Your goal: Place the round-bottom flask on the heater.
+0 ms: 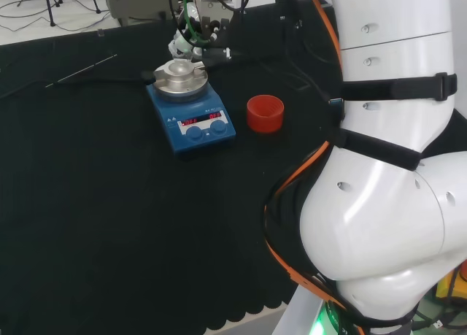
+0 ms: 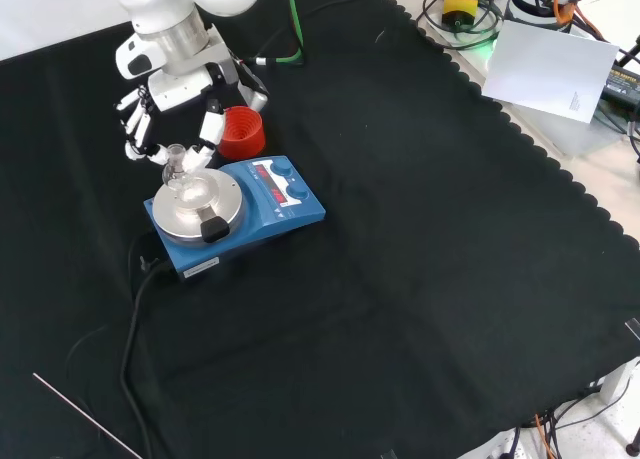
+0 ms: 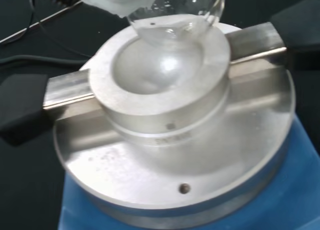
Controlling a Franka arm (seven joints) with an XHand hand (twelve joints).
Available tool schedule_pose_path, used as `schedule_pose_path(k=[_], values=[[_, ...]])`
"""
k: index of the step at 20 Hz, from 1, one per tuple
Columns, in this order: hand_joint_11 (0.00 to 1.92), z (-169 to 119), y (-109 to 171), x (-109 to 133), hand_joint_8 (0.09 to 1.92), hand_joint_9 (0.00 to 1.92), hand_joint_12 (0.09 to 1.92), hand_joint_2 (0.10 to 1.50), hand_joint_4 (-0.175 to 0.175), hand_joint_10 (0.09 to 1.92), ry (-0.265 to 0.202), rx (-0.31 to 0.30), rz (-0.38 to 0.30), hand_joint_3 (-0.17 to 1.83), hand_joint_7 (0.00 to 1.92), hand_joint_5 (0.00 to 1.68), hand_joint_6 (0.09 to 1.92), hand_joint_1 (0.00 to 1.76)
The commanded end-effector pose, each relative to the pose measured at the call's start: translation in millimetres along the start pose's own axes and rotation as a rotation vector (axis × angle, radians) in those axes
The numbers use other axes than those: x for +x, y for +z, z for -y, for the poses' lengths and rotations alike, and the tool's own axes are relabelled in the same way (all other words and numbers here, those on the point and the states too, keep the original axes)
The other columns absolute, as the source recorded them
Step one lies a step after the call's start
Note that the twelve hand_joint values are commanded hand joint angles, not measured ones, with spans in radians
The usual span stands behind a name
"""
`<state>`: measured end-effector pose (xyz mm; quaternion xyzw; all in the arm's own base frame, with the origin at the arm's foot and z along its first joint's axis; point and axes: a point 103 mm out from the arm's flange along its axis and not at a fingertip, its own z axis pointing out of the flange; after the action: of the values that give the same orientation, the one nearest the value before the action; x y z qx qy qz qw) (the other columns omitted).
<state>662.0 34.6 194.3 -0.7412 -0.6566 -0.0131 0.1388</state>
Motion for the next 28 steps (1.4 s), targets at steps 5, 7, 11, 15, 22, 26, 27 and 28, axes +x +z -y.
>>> schedule_pose_path(k=[5, 7, 11, 15, 22, 26, 27, 28], values=[[0.18, 1, 6, -1, 0.56, 0.70, 1.35, 0.81, 0.175, 0.52, 0.002, 0.014, 0.007, 0.75, 0.56, 0.91, 1.33, 0.99], [0.18, 0, 7, -3, 0.56, 0.70, 1.35, 0.81, 0.175, 0.52, 0.001, 0.015, 0.004, 0.75, 0.56, 0.91, 1.33, 0.99], [0.18, 2, 4, -1, 0.56, 0.70, 1.35, 0.81, 0.175, 0.52, -0.003, 0.008, 0.006, 0.75, 0.56, 0.91, 1.33, 0.99], [0.18, 4, 3, 4, 0.56, 0.70, 1.35, 0.81, 0.175, 0.52, -0.004, -0.003, 0.010, 0.75, 0.56, 0.91, 1.33, 0.99], [0.18, 11, -5, 8, 0.56, 0.70, 1.35, 0.81, 0.175, 0.52, -0.002, -0.013, 0.026, 0.75, 0.56, 0.91, 1.33, 0.99], [0.18, 12, -6, 7, 0.56, 0.70, 1.35, 0.81, 0.175, 0.52, -0.002, -0.011, 0.027, 0.76, 0.56, 0.91, 1.33, 0.99], [0.18, 12, -6, 6, 0.56, 0.70, 1.35, 0.81, 0.175, 0.52, 0.000, -0.009, 0.029, 0.76, 0.56, 0.91, 1.33, 0.99], [0.18, 13, -7, 6, 0.56, 0.70, 1.35, 0.81, 0.175, 0.52, 0.000, -0.005, 0.030, 0.76, 0.56, 0.91, 1.33, 0.99]])
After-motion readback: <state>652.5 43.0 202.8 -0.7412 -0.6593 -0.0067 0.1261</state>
